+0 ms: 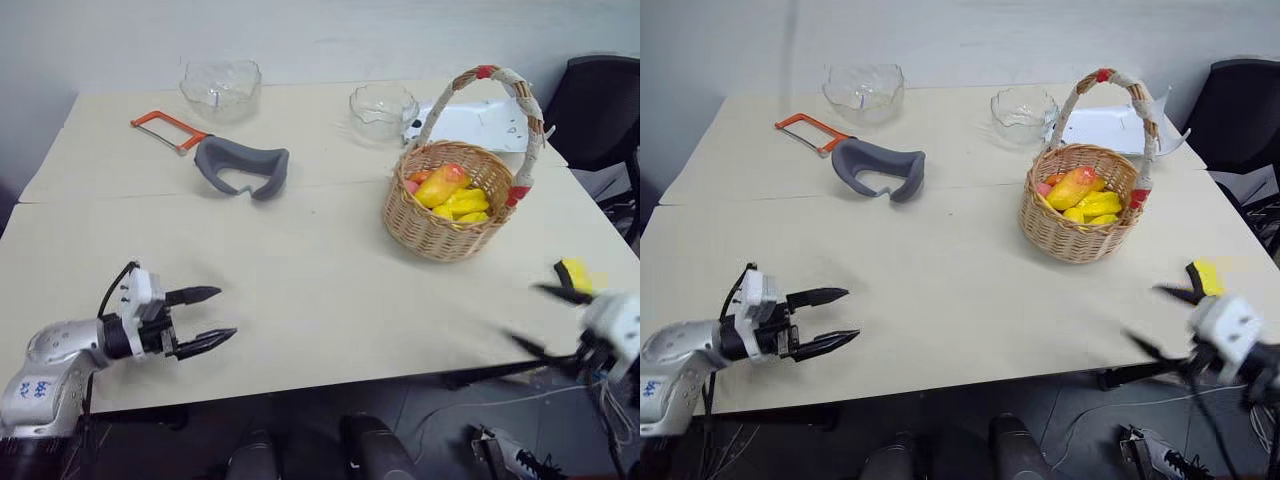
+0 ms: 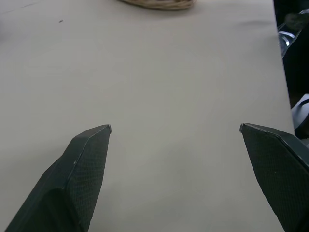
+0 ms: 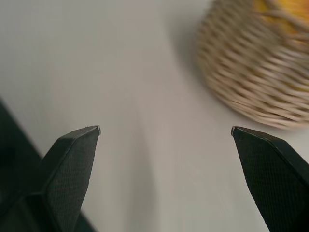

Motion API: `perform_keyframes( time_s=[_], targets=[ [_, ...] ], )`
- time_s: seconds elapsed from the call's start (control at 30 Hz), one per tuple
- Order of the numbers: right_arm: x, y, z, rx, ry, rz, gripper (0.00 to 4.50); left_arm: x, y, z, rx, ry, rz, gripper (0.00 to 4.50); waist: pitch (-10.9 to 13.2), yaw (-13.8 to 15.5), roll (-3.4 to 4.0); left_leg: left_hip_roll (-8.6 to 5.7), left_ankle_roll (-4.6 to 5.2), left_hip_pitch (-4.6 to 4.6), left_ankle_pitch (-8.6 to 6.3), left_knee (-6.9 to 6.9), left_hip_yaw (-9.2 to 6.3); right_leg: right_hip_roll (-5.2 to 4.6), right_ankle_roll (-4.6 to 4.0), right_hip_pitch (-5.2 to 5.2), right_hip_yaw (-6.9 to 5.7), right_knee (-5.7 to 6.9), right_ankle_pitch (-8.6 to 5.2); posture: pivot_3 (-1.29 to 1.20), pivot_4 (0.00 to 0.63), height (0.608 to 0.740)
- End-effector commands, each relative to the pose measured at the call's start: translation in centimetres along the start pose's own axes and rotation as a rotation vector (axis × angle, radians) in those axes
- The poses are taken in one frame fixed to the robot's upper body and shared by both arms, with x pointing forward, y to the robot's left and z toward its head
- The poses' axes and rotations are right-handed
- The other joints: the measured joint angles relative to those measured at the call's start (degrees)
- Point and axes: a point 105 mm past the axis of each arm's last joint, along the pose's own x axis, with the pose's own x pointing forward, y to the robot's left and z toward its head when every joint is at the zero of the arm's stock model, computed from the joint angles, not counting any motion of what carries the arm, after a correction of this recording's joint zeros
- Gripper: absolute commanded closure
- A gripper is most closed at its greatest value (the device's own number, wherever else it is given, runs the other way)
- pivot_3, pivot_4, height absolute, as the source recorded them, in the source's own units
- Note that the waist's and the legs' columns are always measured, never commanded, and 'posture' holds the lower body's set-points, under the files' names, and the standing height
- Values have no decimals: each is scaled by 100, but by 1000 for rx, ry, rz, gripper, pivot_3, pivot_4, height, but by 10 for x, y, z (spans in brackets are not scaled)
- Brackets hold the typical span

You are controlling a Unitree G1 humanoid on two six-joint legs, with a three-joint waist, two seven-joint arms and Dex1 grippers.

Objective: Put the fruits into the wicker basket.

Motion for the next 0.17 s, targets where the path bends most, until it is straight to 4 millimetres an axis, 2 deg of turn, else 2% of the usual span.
perform_keyframes(
  time_s=[0.03,0.17],
  targets=[
    [33,14,15,-80,-114,122,52,-3,-1,5,117,4,80,0,0,-22,0,-2,6,8,-4,-1,-4,1,-1,3,3,0,4,0,150,740],
    [73,19,19,-110,-204,190,52,-1,-10,2,139,11,91,0,-2,-13,-4,-2,3,9,-6,0,-10,0,-3,3,1,-1,4,0,150,740]
  ],
)
